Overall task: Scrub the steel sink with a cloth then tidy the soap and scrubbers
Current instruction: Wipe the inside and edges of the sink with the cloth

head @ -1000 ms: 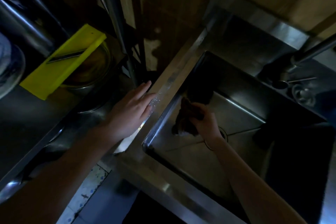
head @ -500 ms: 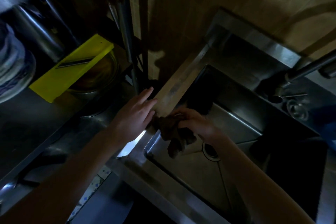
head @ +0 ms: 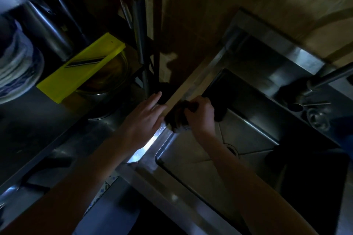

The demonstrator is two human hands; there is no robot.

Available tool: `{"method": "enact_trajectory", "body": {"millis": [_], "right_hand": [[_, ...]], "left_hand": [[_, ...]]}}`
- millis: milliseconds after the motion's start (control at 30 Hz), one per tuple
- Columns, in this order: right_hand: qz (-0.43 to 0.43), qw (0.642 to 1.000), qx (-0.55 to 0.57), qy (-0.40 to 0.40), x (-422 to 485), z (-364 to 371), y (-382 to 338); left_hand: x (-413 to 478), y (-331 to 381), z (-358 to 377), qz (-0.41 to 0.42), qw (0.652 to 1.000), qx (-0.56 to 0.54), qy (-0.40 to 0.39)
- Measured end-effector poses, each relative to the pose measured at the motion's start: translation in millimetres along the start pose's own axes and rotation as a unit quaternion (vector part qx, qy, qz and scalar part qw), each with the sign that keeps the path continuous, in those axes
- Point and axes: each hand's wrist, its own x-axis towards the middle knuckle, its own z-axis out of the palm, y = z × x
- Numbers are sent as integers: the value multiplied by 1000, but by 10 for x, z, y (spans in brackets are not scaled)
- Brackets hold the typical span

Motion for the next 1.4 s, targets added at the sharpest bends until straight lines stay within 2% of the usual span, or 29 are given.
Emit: {"method": "enact_trajectory", "body": {"millis": [100, 233, 333, 600, 733, 867, 1000, 1267, 1400], "right_hand": [[-89, 995, -40, -2, -201, 175, 28], [-163, 984, -70, -33, -385, 213, 166], [-205, 968, -133, -56, -454, 212, 240], [-213, 962, -148, -88, -184, 122, 337], [-207, 968, -134, -42, 178, 3, 442], [-165, 972, -165, 25, 653, -134, 501], [-131, 979, -154, 28, 879, -180, 484], [-216, 962, -167, -23, 145, 19, 517], [-225, 964, -142, -22, 292, -18, 527]], "left_hand": [[-20, -30, 2, 2, 1000, 18, 1], [-57, -30, 6, 8, 999, 34, 13], [-65, -43, 21, 5, 999, 34, 13], [-27, -65, 112, -8, 999, 35, -3], [9, -83, 188, 9, 999, 53, 4], [28, -133, 279, 38, 997, 69, 12], [35, -171, 339, 36, 997, 72, 7], [126, -114, 283, 13, 996, 93, 6], [206, -147, 298, 12, 995, 102, 1]]}}
